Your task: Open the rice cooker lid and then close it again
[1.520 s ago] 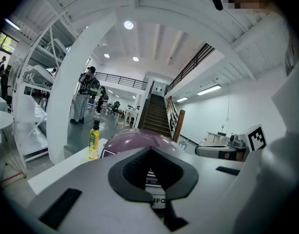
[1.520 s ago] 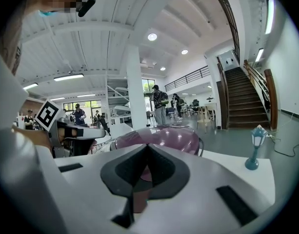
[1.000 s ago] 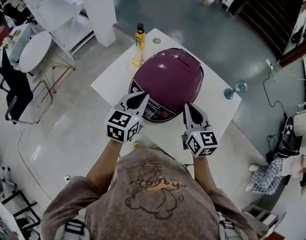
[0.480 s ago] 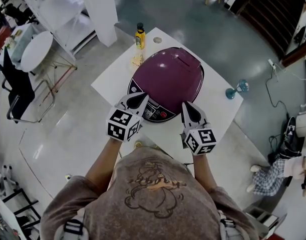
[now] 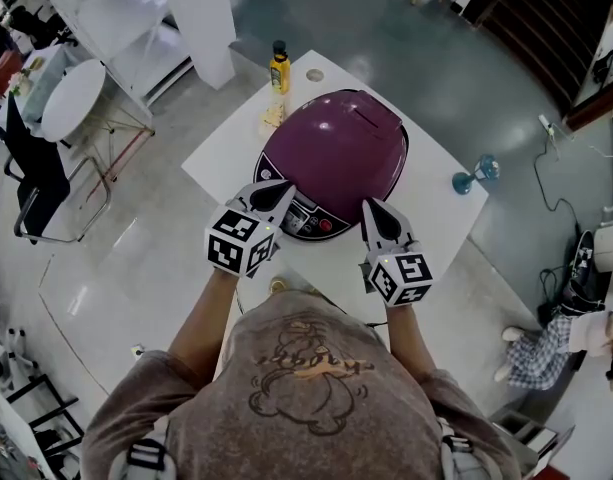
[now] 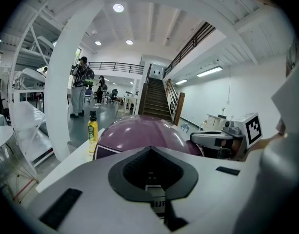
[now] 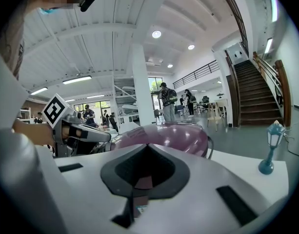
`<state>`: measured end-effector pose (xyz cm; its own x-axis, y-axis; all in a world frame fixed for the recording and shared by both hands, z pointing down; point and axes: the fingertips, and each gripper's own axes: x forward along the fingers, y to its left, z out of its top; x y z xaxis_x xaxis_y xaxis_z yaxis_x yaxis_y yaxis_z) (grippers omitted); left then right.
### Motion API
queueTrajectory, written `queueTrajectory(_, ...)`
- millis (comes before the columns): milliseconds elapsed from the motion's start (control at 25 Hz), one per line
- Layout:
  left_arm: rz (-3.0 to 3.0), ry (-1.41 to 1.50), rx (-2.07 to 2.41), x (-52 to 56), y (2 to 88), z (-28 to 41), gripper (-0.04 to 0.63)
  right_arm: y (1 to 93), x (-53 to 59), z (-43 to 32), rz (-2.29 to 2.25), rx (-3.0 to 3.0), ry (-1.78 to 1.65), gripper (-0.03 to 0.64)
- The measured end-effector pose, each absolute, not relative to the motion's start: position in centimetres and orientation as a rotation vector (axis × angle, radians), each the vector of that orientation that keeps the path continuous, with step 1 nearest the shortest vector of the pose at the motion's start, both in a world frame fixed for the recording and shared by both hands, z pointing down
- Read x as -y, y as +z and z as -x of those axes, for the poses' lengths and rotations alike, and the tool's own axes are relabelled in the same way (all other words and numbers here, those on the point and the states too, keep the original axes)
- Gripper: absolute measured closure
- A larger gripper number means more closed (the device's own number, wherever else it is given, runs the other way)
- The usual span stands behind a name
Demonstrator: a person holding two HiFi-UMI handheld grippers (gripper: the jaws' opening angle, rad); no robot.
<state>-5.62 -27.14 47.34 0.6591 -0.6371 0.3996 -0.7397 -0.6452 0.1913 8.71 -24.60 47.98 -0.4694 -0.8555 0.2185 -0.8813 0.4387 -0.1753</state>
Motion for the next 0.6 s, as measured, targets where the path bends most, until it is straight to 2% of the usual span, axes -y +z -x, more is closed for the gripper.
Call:
queueTrajectory(320, -2.580, 0.578, 1.117, 27.01, 47.70, 5.24, 0.575, 48.01, 24.63, -8.80, -1.554, 2.592, 0.412, 0.614)
queueTrajectory(600, -2.566, 0.535, 1.127, 26.90, 47.73, 5.37, 0.575, 47.75, 24.57, -8.77, -1.541, 2.599, 0.395, 0.614)
